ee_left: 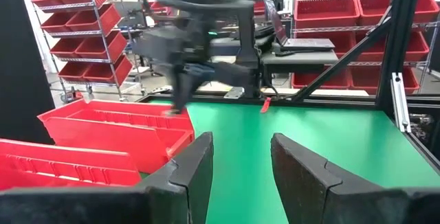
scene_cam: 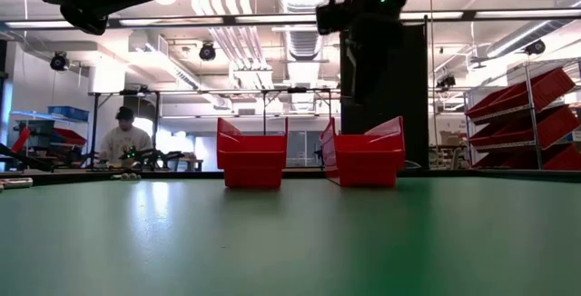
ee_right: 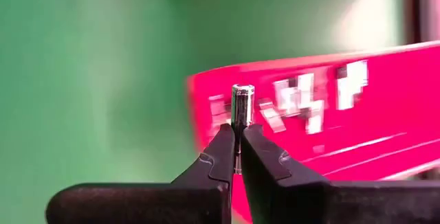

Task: Sort batteries
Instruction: Put the silver battery into the right red bin

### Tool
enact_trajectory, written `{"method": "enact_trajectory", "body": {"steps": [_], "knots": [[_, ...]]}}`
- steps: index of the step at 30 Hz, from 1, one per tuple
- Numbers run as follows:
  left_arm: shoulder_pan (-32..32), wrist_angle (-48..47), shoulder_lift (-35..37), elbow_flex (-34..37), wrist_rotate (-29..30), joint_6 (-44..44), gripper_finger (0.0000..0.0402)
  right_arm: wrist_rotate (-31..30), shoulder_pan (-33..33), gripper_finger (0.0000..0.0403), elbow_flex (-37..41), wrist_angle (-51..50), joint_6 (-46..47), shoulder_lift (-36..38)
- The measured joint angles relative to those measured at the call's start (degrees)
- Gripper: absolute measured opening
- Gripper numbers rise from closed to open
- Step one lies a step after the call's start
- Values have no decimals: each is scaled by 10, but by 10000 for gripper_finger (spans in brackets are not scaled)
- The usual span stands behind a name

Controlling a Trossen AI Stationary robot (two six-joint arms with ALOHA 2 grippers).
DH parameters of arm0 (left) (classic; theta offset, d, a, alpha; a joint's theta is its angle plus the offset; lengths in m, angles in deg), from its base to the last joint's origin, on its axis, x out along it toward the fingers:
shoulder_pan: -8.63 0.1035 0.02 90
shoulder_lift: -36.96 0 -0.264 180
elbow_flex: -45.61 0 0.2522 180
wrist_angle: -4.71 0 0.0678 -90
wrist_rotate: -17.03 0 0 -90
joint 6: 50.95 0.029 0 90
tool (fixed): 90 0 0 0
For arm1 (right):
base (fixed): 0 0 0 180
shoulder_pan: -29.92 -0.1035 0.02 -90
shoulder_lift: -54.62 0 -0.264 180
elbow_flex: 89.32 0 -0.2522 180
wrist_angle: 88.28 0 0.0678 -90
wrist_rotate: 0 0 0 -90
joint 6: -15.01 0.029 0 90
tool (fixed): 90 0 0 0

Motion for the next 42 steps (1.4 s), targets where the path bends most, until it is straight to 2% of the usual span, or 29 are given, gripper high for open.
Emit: {"method": "enact_trajectory", "body": {"steps": [3, 10, 20, 26, 30, 36, 39, 42], "knots": [[0, -2, 0, 0, 0, -1, 127, -15, 49, 12, -9, 5, -55, -4], [0, -17, 0, 0, 0, -13, 127, -8, 151, 12, -8, 24, -160, -45], [0, -22, 0, 0, 20, -13, 127, 21, 237, 12, -6, 86, -282, -136], [0, -24, 0, 0, 20, -13, 127, 42, 269, 12, -7, 100, -308, -165], [0, -27, 0, 0, 20, -13, 127, 80, 276, 13, -8, 109, -315, -173], [0, -27, 0, 0, 20, -15, 127, 76, 276, 13, -7, 116, -329, -169], [0, -27, 0, -7, 28, -16, 127, 73, 276, 27, -6, 108, -331, -162], [0, -27, 0, -19, 29, -8, 127, 70, 276, 58, -5, 103, -330, -152]]}}
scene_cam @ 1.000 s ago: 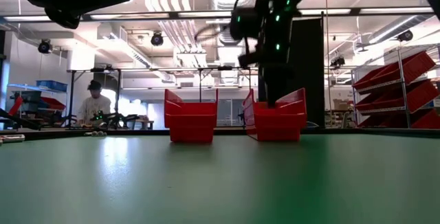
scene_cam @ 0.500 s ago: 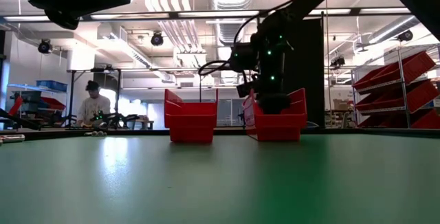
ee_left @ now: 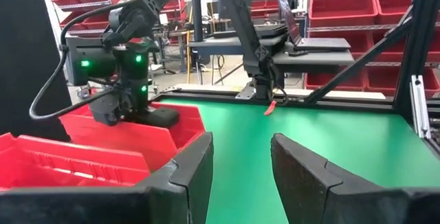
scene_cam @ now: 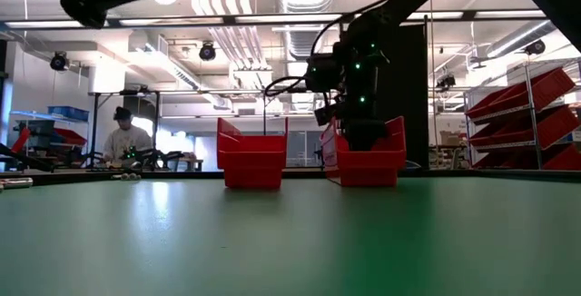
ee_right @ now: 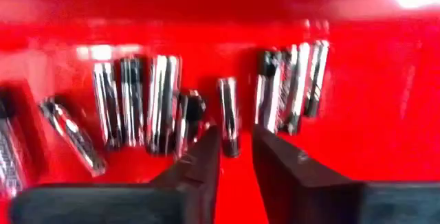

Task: Sort batteries
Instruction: Put the silver battery into the right red bin

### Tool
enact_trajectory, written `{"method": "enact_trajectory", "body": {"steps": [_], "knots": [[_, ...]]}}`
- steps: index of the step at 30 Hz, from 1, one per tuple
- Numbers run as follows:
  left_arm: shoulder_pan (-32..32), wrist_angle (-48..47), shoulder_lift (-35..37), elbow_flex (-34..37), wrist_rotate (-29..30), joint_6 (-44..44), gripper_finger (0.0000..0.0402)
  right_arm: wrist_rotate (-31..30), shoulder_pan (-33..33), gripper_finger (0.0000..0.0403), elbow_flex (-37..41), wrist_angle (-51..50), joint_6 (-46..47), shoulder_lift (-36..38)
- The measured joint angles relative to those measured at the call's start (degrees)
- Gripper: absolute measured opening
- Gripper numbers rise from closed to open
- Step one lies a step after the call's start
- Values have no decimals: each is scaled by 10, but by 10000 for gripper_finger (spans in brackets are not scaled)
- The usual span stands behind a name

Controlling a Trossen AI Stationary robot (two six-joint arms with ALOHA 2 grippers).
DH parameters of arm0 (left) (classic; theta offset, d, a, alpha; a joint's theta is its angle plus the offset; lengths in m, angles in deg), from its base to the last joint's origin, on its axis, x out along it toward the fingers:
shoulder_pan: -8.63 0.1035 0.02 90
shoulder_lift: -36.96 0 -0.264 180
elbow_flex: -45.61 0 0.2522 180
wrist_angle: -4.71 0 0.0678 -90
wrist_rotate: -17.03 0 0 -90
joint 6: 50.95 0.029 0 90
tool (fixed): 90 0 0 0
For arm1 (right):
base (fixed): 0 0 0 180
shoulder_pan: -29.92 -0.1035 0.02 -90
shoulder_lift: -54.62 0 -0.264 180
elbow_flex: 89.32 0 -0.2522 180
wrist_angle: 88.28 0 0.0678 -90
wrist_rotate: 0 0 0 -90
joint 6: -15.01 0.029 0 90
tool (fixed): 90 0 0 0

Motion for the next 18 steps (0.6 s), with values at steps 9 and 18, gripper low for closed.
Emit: {"method": "enact_trajectory", "body": {"steps": [9, 18], "knots": [[-24, -42, 5, -65, 60, 38, 156, -40, -28, 143, -2, -35, 6, 62], [-70, -626, 119, -151, 12, -435, 172, -76, -219, 164, 10, -125, 128, 248]]}}
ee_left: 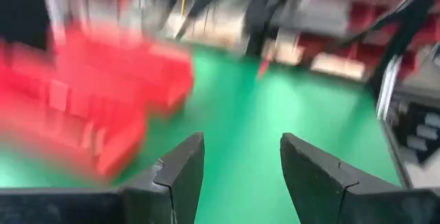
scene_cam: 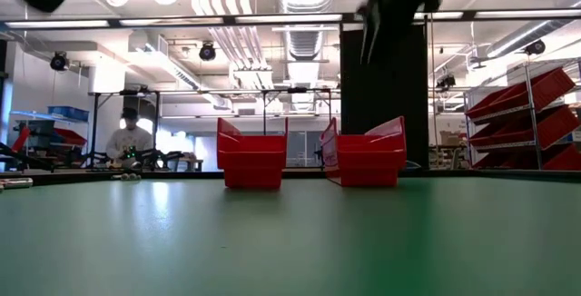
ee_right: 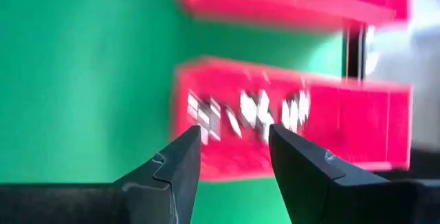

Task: Sort batteries
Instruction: Put the silver battery into the right red bin

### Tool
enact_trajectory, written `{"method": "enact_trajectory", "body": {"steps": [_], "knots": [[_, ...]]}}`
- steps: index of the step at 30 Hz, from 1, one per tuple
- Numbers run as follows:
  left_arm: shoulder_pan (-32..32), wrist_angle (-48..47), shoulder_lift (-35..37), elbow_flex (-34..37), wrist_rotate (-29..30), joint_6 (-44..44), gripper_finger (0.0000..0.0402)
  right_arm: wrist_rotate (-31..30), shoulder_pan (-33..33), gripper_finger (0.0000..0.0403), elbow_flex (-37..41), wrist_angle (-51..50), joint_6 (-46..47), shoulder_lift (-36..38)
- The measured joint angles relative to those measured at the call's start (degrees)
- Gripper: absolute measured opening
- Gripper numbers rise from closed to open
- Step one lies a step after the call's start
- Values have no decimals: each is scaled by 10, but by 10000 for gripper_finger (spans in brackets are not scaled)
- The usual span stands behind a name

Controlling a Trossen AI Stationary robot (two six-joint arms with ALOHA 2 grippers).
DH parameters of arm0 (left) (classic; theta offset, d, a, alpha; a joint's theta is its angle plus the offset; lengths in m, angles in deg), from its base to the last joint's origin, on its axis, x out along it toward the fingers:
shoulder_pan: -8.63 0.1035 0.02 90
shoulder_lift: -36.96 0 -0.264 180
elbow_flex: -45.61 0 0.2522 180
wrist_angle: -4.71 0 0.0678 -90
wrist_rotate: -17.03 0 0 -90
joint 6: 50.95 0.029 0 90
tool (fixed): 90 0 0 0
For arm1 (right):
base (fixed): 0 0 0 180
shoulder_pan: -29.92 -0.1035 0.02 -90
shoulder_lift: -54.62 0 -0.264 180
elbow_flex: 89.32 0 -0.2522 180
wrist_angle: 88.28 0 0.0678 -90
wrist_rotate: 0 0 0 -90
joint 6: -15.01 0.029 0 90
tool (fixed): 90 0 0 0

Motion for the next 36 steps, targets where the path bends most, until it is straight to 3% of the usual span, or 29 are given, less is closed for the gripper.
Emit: {"method": "enact_trajectory", "body": {"steps": [2, 5, 7, 10, 14, 17, 23, 29, 36], "knots": [[6, -237, 13, -33, -79, -215, 172, -22, -69, 161, 12, 17, 44, 41], [20, -485, 2, -69, -238, -467, 172, -55, -176, 154, 46, 58, 107, 92], [26, -586, -14, -83, -351, -578, 172, -81, -245, 149, 80, 104, 144, 118], [37, -644, -27, -83, -476, -659, 172, -135, -335, 144, 144, 190, 181, 139], [67, -618, -16, -47, -575, -693, 172, -198, -413, 142, 239, 356, 201, 136], [95, -578, 12, 1, -590, -692, 172, -205, -439, 145, 293, 503, 196, 110], [166, -538, 74, 48, -596, -669, 172, -215, -457, 155, 323, 672, 174, 48], [229, -535, 54, 48, -594, -656, 172, -209, -458, 154, 294, 670, 160, 26], [335, -530, 8, 54, -663, -548, 172, -200, -468, 139, 282, 666, 149, 27]]}}
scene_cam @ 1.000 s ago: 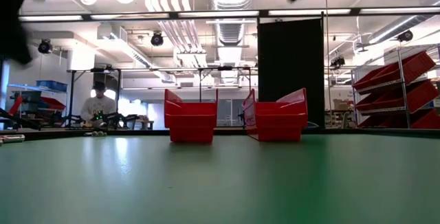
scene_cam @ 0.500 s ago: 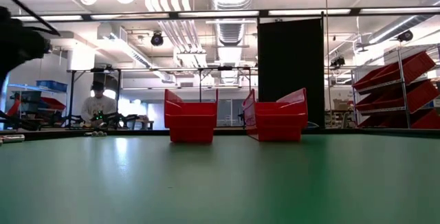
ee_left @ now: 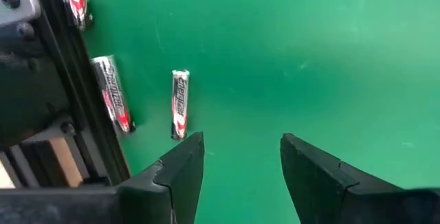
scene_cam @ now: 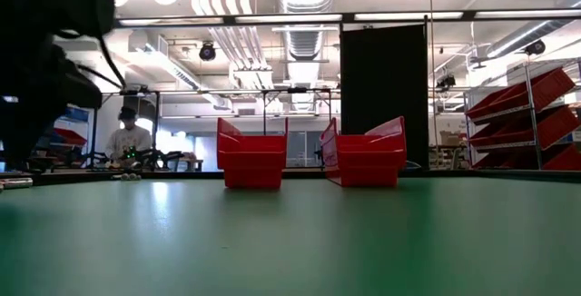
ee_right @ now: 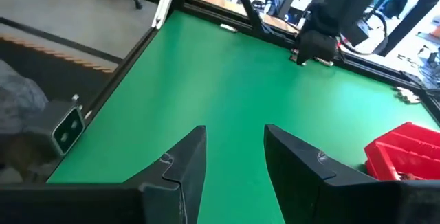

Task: Sort batteries
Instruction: Put the silver battery into the right red bin

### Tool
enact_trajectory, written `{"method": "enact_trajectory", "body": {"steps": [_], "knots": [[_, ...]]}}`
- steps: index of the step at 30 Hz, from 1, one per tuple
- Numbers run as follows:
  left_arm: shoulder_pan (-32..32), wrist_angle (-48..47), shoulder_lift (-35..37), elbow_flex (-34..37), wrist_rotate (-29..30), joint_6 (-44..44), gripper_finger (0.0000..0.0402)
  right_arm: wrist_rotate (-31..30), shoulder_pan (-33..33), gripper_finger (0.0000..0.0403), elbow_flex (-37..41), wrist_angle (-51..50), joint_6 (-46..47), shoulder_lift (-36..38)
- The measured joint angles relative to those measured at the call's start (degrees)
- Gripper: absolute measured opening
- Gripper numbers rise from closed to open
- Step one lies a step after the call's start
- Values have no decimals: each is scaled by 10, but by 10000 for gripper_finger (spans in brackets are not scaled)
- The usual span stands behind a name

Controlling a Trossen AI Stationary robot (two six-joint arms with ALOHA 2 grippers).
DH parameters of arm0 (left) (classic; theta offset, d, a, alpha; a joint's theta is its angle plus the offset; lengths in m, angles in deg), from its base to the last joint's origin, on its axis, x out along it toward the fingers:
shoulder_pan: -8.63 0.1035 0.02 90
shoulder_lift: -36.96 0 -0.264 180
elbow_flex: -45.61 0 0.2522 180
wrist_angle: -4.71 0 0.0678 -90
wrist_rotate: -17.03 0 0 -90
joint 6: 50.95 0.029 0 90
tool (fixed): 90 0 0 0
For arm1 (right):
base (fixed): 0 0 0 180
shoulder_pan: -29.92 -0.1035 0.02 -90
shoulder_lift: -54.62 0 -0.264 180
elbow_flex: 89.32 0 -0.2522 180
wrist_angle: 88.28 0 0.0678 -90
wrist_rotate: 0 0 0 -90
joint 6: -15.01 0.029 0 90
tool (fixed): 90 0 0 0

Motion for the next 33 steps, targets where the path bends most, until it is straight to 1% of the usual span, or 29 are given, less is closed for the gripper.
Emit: {"method": "enact_trajectory", "body": {"steps": [4, 8, 13, 16, 18, 20, 24, 26, 29, 33], "knots": [[77, 1, -8, 7, -28, 78, 172, 1, -10, 133, 1, -17, 3, 0], [148, 6, -8, 9, -54, 130, 172, 1, -20, 133, 1, -17, 1, 0], [216, 8, -32, 10, -62, 136, 172, 1, -32, 142, 1, -17, -4, 0], [246, 10, -59, 10, -83, 154, 172, 1, -37, 146, 1, -17, -7, 0], [262, 10, -78, 10, -106, 181, 172, 1, -37, 146, 1, -17, -7, 0], [275, 9, -95, 8, -137, 220, 172, 1, -37, 143, 1, -17, -8, 0], [301, -27, -120, -20, -206, 354, 172, 0, -37, 136, 1, -18, -8, 0], [317, -48, -129, -27, -208, 404, 172, 0, -37, 133, 1, -26, -7, 0], [352, -50, -148, -23, -208, 450, 172, 0, -37, 133, 1, -41, 1, 0], [389, -55, -196, -14, -189, 504, 172, -3, -37, 140, 1, -48, 7, 0]]}}
